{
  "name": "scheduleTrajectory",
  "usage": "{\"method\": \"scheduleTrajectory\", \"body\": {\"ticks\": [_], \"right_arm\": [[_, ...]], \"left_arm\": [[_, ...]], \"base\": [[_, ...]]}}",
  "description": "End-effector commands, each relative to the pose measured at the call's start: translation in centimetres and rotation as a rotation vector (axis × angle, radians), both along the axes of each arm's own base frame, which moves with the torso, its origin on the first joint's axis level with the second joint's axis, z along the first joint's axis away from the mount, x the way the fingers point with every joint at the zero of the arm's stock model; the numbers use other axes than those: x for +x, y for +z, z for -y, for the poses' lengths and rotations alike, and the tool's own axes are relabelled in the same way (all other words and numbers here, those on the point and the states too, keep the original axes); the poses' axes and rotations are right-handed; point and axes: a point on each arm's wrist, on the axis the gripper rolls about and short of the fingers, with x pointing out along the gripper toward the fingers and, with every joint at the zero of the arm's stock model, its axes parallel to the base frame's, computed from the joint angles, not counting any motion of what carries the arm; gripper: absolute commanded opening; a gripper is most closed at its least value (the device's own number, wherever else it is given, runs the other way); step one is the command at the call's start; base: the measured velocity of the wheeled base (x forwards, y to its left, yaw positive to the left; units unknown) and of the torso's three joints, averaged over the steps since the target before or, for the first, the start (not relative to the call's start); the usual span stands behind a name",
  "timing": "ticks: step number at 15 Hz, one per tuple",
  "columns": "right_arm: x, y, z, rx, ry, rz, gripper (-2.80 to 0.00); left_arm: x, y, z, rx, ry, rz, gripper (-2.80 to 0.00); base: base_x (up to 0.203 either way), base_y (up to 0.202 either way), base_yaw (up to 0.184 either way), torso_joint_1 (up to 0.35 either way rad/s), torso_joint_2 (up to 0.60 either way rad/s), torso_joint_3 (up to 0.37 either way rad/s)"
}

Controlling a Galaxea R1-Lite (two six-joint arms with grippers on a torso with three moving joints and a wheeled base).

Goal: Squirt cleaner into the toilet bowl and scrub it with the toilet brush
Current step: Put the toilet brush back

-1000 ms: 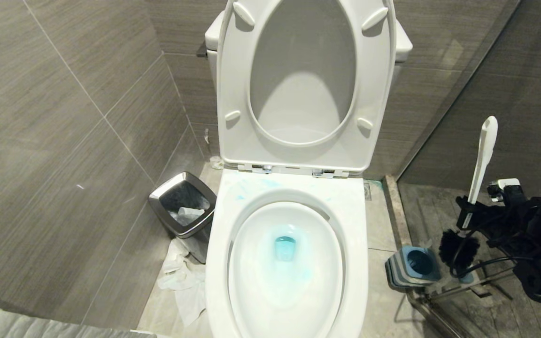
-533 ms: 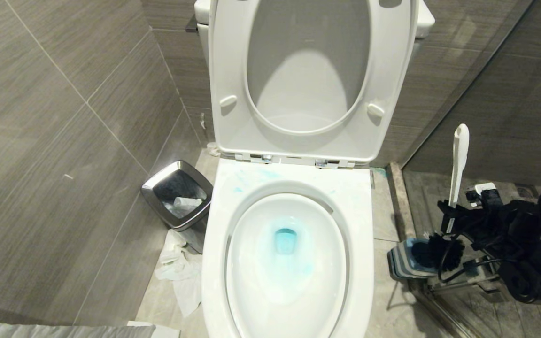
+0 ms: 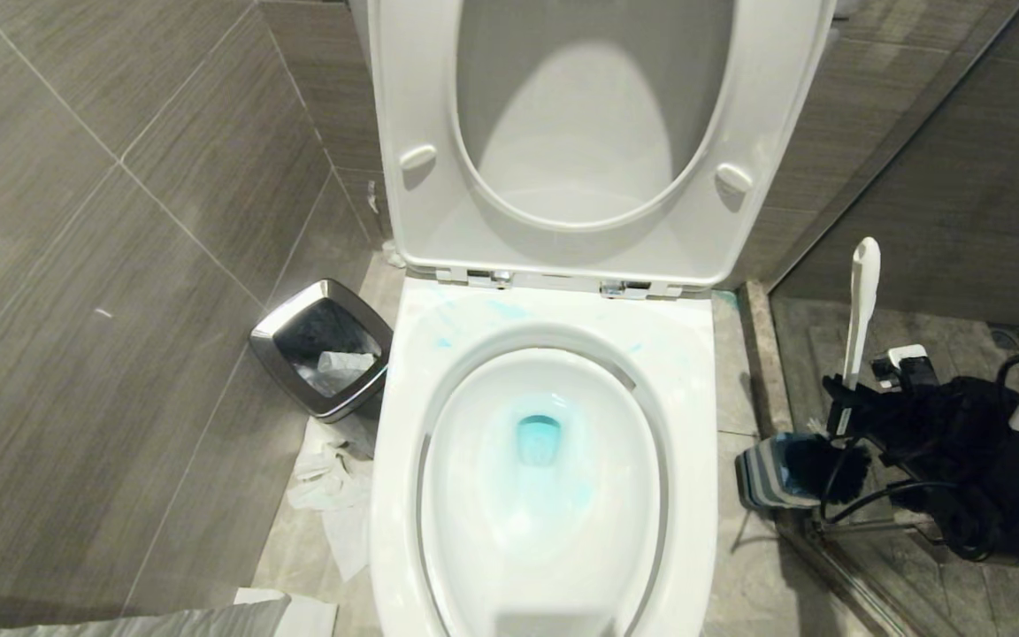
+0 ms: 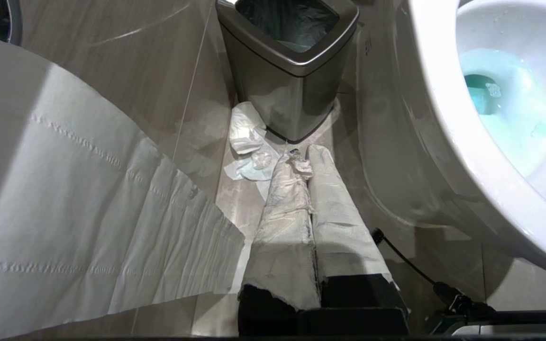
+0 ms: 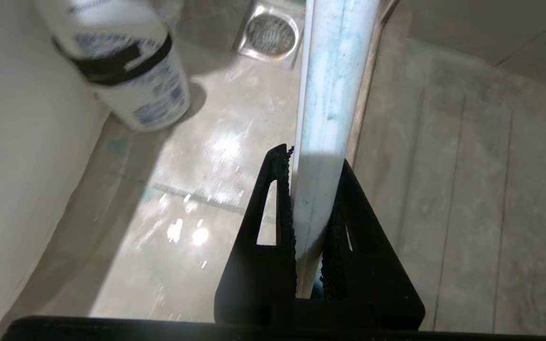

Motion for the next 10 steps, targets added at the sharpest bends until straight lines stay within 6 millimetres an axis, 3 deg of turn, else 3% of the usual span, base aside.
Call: {"method": "scheduleTrajectory", "body": {"ticks": [1, 6, 10], "right_arm": [[0.9, -0.2, 0.3, -0.007, 0.000, 0.026, -2.80], [1.8, -0.2, 0.9, -0.023, -0.006, 0.054, -2.80], [1.9, -1.0, 1.0, -0.021, -0.007, 0.040, -2.80]], "left_arm": [[0.1, -0.2, 0.0, -0.002, 0.001, -0.009, -2.80], [0.1, -0.2, 0.0, -0.001, 0.001, -0.009, -2.80], [0.1, -0.2, 0.0, -0.005, 0.001, -0.010, -2.80]], "base": [[0.000, 0.000, 0.000, 0.003, 0.00, -0.054], [0.000, 0.000, 0.000, 0.000, 0.00, -0.006], [0.000, 0.000, 0.000, 0.002, 0.00, -0.111]]}}
